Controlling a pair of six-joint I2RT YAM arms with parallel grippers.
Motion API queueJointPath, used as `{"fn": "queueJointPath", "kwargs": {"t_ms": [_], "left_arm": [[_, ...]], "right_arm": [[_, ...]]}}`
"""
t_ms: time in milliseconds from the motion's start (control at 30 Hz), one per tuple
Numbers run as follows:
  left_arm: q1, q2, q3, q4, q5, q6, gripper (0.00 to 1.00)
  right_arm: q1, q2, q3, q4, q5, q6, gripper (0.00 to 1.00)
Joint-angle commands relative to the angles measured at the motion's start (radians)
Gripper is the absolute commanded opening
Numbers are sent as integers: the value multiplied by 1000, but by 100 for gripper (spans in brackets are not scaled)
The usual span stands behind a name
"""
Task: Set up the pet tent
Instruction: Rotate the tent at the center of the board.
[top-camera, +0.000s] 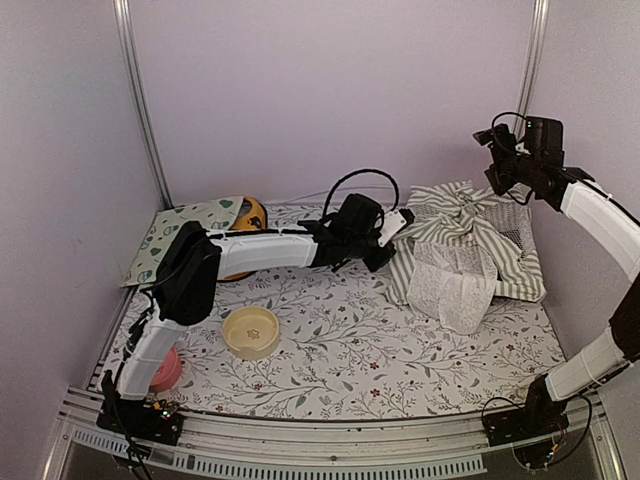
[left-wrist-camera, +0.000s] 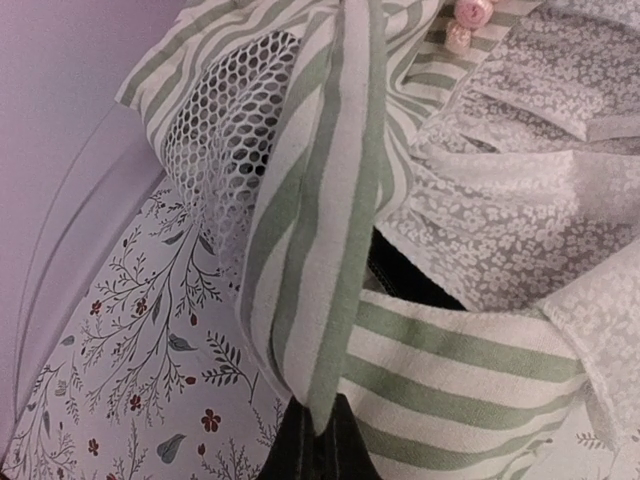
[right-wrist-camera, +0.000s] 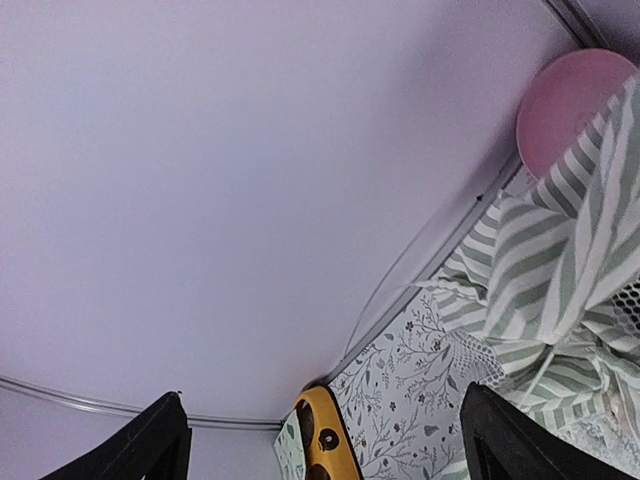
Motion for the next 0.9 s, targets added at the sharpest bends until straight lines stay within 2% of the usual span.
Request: {"fn": "queueJointPath", "kwargs": {"t_ms": [0,200,567,700,867], "left_arm": [[1,0,-5,87,-32,-42,0],[1,-6,-33,105,-37,-46,0],[0,-11,-40,112,-38,-50,0],[0,-10,-44,113,-34,-50,0],[-2,-3,-43,119,-38,-50,0]], "right_arm": [[2,11,88,-94,81,-216,97],[-20,-86,-73,-92,122,-275,98],[-47,-186,-245,-91,132,-475,97],[-124,-153,-259,-68,-8,-531,97],[-131,-95,-252,28,-231,-460,94]]}}
